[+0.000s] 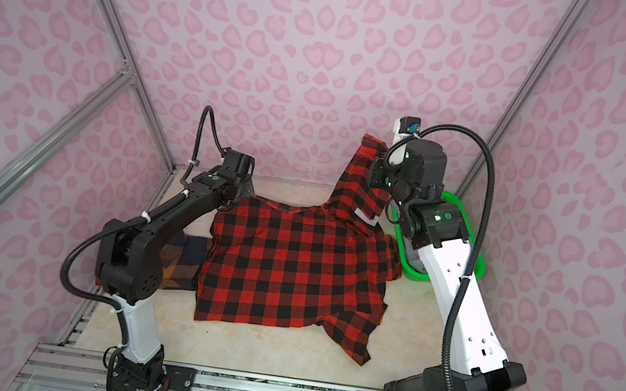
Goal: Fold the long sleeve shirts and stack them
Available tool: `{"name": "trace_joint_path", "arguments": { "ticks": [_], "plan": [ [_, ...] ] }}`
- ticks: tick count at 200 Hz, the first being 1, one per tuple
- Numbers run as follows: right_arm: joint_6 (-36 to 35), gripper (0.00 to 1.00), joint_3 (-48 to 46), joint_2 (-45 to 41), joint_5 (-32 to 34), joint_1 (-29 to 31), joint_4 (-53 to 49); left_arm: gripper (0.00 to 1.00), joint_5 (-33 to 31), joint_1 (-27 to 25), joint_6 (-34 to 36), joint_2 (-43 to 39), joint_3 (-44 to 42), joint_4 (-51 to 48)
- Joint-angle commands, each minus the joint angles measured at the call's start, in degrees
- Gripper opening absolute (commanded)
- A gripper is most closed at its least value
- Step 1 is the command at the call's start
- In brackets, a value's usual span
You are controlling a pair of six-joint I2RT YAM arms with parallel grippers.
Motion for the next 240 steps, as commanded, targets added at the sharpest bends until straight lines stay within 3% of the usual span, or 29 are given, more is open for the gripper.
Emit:
{"name": "trace_joint_path", "arguments": {
  "ticks": [1,49,111,141,187,240],
  "plan": [
    [-0.2,0.0,-2.2,-1.8,2.3,0.3,0.2,0.04,-3.3,0.1,-2.8,-22.9,-6.3,3.0],
    [1.1,0.0,-8.5,-5.6,3.0,0.6,1.0,0.04,-3.4,-1.3,-5.1,-26.6,-18.7,5.1],
    [1.3,0.0,-10.7,-6.0,5.8,1.1,0.5,0.04,-2.4,-2.5,-5.7,-23.3,-23.9,5.4],
    [1.1,0.0,-8.9,-4.3,13.5,2.3,-1.7,0.04,-1.2,-2.9,-5.5,-19.8,-23.2,5.5],
    [-2.1,0.0,-3.7,0.5,18.5,5.0,-2.0,0.04,-1.5,-3.0,-3.4,-14.1,-19.6,8.0],
    [-7.0,0.0,10.0,12.4,33.2,4.7,-3.2,0.04,-3.5,-2.5,-0.5,-3.0,-6.3,8.5]
  ]
}}
